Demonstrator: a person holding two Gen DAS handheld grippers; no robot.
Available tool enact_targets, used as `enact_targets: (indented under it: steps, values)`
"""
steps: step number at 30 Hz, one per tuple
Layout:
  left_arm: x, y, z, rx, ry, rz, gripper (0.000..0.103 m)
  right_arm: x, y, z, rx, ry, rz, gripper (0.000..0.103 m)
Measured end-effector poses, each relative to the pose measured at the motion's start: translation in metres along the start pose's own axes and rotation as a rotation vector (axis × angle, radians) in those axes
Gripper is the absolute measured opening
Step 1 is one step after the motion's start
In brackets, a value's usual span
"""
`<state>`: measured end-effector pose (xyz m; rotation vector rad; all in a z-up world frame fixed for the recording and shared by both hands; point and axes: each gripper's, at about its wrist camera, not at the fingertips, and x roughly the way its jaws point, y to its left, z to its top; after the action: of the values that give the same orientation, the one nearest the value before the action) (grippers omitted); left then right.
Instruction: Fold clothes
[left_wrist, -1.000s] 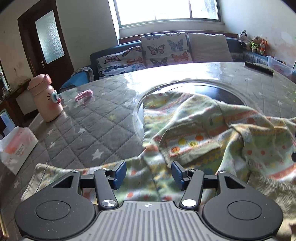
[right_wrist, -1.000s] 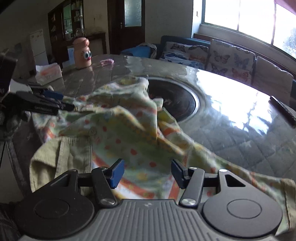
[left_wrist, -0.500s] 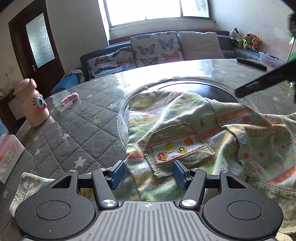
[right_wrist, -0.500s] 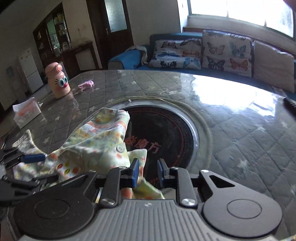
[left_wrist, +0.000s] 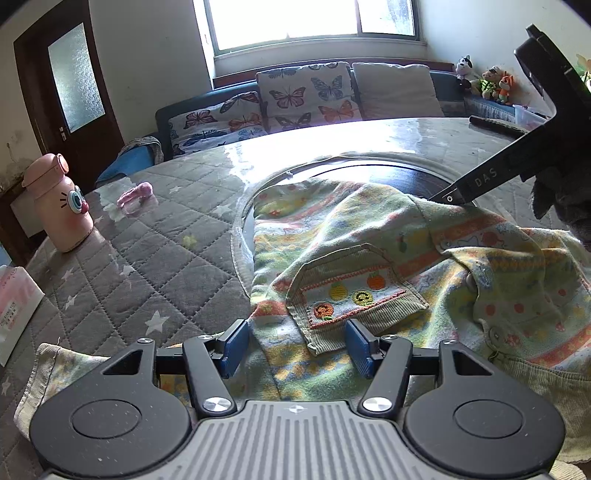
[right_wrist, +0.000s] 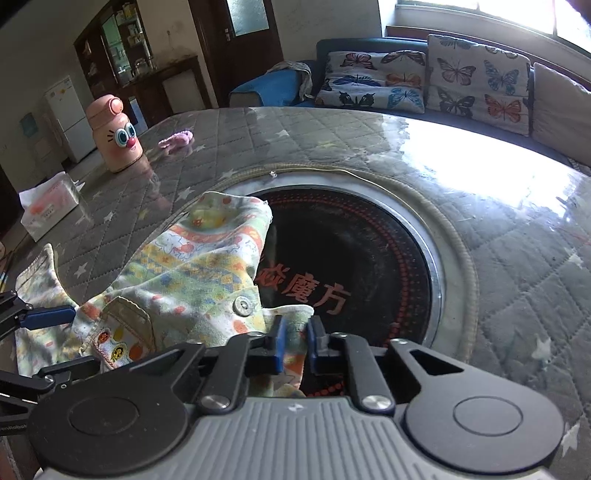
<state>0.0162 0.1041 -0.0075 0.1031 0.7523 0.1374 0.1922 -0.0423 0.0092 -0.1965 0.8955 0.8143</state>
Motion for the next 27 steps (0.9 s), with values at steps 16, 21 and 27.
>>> enact_targets:
  steps: [16,21,27]
  values:
    - [0.0,0.001,0.0,0.004,0.0,-0.01,0.062,-0.029,-0.03,0.039,-0.097,-0.182,-0.306,0.002]
    - [0.0,0.001,0.001,0.002,0.003,-0.01,0.063,-0.022,-0.063,0.036,-0.039,-0.157,-0.396,0.002]
    - [0.0,0.003,0.009,0.006,0.004,-0.014,0.063,-0.011,-0.082,0.019,0.017,-0.104,-0.421,0.005]
